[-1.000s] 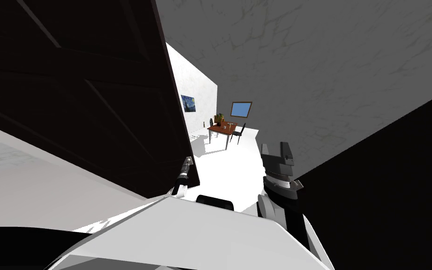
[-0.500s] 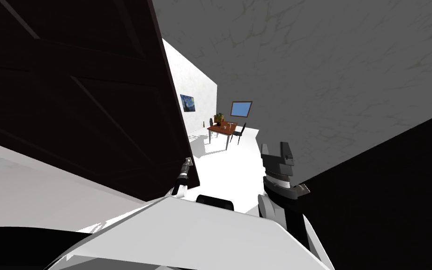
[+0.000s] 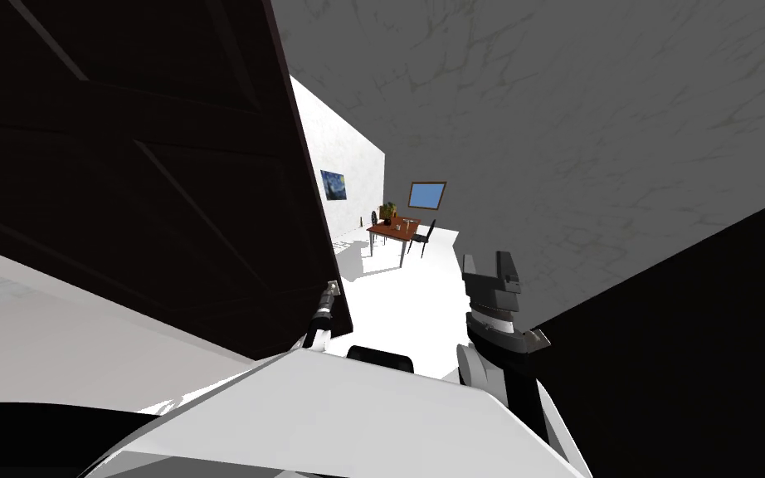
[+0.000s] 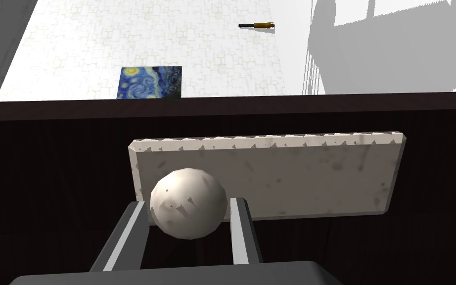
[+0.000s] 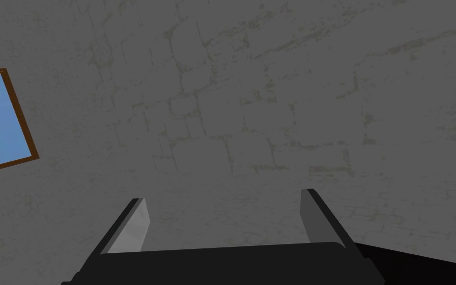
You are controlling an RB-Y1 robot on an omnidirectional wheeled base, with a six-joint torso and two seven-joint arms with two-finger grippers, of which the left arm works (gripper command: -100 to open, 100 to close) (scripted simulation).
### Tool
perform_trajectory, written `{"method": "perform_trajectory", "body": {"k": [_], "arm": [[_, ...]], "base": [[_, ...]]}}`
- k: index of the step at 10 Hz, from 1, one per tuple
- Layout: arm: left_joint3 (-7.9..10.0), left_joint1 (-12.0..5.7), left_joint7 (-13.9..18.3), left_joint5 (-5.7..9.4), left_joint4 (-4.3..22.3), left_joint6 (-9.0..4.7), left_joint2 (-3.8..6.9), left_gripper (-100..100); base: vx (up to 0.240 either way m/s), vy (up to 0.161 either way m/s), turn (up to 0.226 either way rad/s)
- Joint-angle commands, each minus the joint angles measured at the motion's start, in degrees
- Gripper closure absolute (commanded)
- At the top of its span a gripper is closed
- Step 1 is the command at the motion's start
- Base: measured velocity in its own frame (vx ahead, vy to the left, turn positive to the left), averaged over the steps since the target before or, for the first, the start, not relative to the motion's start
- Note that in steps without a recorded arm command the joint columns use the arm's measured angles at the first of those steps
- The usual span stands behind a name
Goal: Push the door open
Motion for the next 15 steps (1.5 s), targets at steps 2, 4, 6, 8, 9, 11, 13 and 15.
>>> {"method": "perform_trajectory", "body": {"k": [2, 4, 6, 8, 9, 11, 13, 15], "arm": [[1.67, -0.92, -0.6, 0.91, 0.5, -0.25, 0.74, 100], [2.95, -1.03, -1.0, 1.66, 0.5, 0.09, 1.03, 100], [4.3, -1.16, -1.4, 2.45, 0.5, 0.45, 1.21, 100], [5.58, -1.27, -1.8, 3.2, 0.5, 0.79, 1.27, 100], [6.15, -1.32, -2.0, 3.53, 0.5, 0.94, 1.26, 100], [7.22, -1.42, -2.3, 4.16, 0.5, 1.22, 1.18, 100], [7.8, -0.81, -2.5, 4.42, 0.0, 1.36, 1.19, 100], [8.84, -0.74, -2.9, 4.95, 0.0, 1.36, 1.4, 100]], "base": [[0.175, -0.015, 0.049], [0.214, -0.023, 0.055], [0.2, -0.005, 0.053], [0.209, -0.025, 0.064], [0.186, -0.034, 0.063], [0.196, -0.025, 0.066], [0.103, -0.007, 0.029], [0.205, 0.001, 0.05]]}}
